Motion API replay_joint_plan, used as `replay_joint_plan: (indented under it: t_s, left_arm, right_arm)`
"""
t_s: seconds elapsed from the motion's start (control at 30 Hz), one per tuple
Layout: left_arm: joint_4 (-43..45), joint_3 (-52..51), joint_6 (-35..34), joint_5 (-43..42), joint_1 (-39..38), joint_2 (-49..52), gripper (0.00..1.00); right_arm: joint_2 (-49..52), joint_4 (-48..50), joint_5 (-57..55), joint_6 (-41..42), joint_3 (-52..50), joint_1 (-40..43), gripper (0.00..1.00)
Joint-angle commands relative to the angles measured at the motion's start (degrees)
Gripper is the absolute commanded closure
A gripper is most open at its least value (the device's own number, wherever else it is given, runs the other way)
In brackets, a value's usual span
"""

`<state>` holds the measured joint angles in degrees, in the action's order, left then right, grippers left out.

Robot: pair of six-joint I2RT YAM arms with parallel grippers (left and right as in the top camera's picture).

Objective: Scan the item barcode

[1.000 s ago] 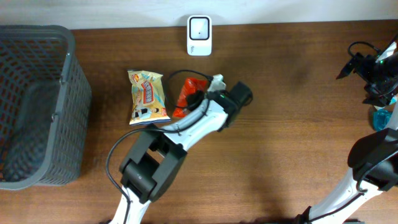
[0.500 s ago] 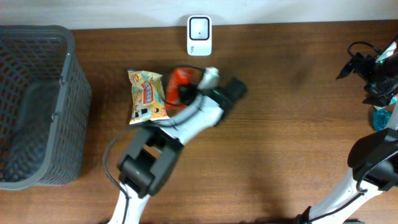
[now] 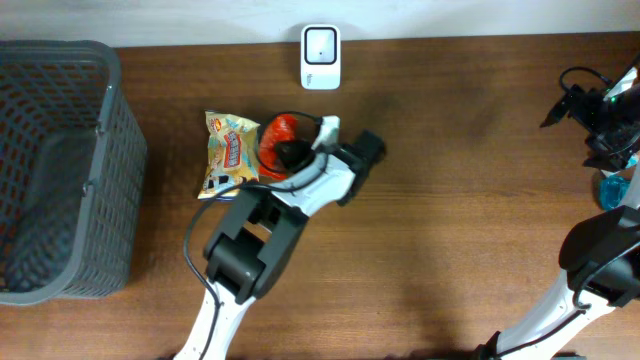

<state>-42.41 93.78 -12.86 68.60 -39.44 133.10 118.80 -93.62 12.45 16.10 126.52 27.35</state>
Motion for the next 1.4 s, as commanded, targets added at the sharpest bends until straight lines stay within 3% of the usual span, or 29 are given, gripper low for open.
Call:
replay_joint_plan:
  t_s: [0.0, 0.07, 0.13, 0.23, 0.37, 0.43, 0.6, 0.63, 0.7, 0.77, 0.8, 0.9, 1.0, 1.2, 1.3, 1.37]
  left_arm:
    - [-0.5, 0.9, -0.3, -3.3, -5.2, 1.2, 0.82]
    - [-2.4, 1.9, -0.3, -8.4, -7.5, 1.2, 0.79]
    - [-7.0, 5.1, -0.3, -16.0, -9.4, 1.1, 0.68]
    - [-14.6, 11.4, -0.9, -27.3, -10.3, 1.1, 0.71]
    - [-24.6, 20.8, -2.0, -49.4, -10.4, 1.1, 0.65]
    - [-27.2, 23.2, -2.0, -55.6, -10.4, 1.1, 0.61]
    - [-35.3, 33.2, -2.1, -60.1, -9.5, 1.1, 0.55]
    - [-36.7, 37.2, -2.0, -60.0, -8.0, 1.1, 0.47]
    - [-37.4, 40.3, -2.1, -60.0, -4.5, 1.1, 0.43]
    - [-37.8, 40.0, -2.1, -60.1, -0.7, 1.4, 0.57]
    - [-37.9, 39.4, -2.1, -61.3, 1.0, 1.7, 0.71]
    - [-36.0, 33.5, -2.1, -70.8, 4.5, 2.0, 0.91]
    - [-31.1, 25.9, -2.1, -74.8, 3.8, 2.0, 0.95]
    - [-20.9, 13.8, -2.9, -74.7, 1.2, 2.0, 0.93]
    - [-21.4, 15.0, -2.9, -67.3, 1.6, 2.0, 1.00]
    - [-26.2, 19.8, -2.9, -63.7, 2.7, 1.8, 1.00]
  right_arm:
    - [0.1, 0.0, -0.7, -0.2, 0.0, 0.0, 0.02]
    - [0.1, 0.0, -0.7, -0.2, 0.0, 0.0, 0.02]
    - [0.1, 0.0, -0.7, -0.2, 0.0, 0.0, 0.02]
    - [0.1, 0.0, -0.7, -0.2, 0.0, 0.0, 0.02]
    - [0.1, 0.0, -0.7, -0.2, 0.0, 0.0, 0.02]
    - [0.1, 0.0, -0.7, -0.2, 0.0, 0.0, 0.02]
    - [0.1, 0.0, -0.7, -0.2, 0.0, 0.0, 0.02]
    - [0.1, 0.0, -0.7, -0.2, 0.0, 0.0, 0.02]
    - [0.1, 0.0, -0.7, -0.2, 0.0, 0.0, 0.02]
    - [0.1, 0.0, -0.7, -0.2, 0.0, 0.0, 0.02]
    - [0.1, 0.0, -0.7, -0.2, 0.0, 0.0, 0.02]
    - [0.1, 0.0, -0.7, -0.2, 0.0, 0.0, 0.02]
    - [0.1, 0.0, -0.7, -0.2, 0.0, 0.0, 0.02]
    - [0.1, 0.0, -0.7, -0.2, 0.0, 0.0, 0.02]
    - [0.1, 0.0, -0.7, -0.2, 0.0, 0.0, 0.02]
    - [0.1, 0.0, -0.7, -0.2, 0.0, 0.0, 0.02]
